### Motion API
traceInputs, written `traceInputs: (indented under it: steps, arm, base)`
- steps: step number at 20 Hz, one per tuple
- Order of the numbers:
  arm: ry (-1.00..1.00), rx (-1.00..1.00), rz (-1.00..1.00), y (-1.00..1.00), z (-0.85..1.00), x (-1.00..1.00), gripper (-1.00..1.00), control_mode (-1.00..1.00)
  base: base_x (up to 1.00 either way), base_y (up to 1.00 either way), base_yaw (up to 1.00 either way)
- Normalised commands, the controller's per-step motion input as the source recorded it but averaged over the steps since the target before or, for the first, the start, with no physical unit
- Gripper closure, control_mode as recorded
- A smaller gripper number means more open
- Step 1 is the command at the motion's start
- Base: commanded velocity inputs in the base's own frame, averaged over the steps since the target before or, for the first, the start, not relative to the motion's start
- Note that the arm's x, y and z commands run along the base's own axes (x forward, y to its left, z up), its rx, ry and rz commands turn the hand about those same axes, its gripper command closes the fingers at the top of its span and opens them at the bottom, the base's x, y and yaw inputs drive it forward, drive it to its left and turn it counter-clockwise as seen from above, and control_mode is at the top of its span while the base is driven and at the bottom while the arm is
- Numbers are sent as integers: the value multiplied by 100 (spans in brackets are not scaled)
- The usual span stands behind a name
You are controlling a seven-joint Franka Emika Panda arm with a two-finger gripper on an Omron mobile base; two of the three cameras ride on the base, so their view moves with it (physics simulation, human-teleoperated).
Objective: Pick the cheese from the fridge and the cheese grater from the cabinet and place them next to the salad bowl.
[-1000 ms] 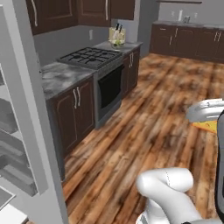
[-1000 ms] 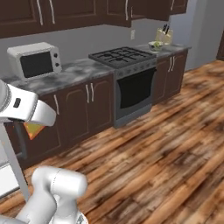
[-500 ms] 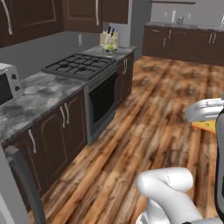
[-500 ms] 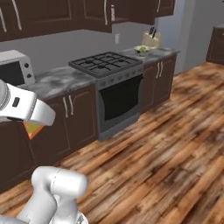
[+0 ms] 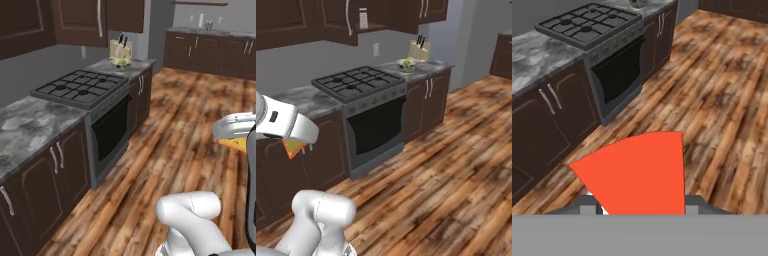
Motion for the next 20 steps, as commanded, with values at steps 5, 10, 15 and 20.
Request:
traceInputs:
  steps: [5,10,15,20]
  arm:
    - [0,0,0,0,0,0,100,100]
    - [0,0,0,0,0,0,100,100]
    - [0,0,0,0,0,0,100,100]
    - [0,0,0,0,0,0,100,100]
  base:
    - [100,-25,7]
    - [100,-18,17]
    - [86,-5,41]
    - [75,-24,43]
